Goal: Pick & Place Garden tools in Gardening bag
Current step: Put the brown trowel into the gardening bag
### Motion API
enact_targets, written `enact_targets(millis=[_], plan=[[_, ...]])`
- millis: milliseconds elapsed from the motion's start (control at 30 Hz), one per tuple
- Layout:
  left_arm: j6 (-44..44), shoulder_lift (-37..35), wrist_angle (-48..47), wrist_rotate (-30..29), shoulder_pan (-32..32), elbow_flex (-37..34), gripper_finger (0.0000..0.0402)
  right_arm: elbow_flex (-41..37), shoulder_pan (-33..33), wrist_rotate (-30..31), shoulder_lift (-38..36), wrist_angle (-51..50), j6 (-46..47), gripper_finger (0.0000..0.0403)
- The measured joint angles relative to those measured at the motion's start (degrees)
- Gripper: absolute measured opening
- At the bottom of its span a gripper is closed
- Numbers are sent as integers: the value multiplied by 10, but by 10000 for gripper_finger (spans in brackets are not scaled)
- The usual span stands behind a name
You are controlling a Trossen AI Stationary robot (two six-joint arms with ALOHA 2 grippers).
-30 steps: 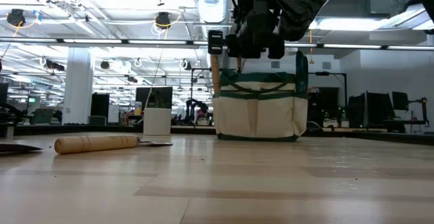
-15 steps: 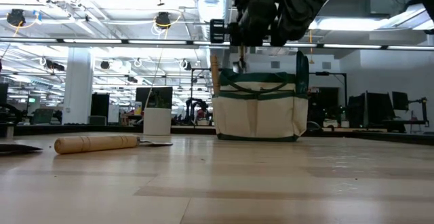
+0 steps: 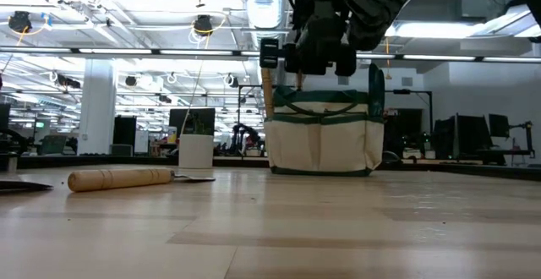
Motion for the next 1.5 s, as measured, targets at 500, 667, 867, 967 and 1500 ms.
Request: enact_targets(millis=[500,667,867,967,1500], plan=[[122,87,150,366,225,0,285,0,11,0,8,72,-95,50],[68,176,227,605,402,0,285,0,14,-1,8,141,-174,50],[-28,303,360,807,539,7,285,0,15,-5,8,180,-221,50],[-35,362,392,893,570,49,285,0,15,-22,8,182,-221,50],[29,574,396,1101,578,204,285,3,15,-87,8,210,-221,50]])
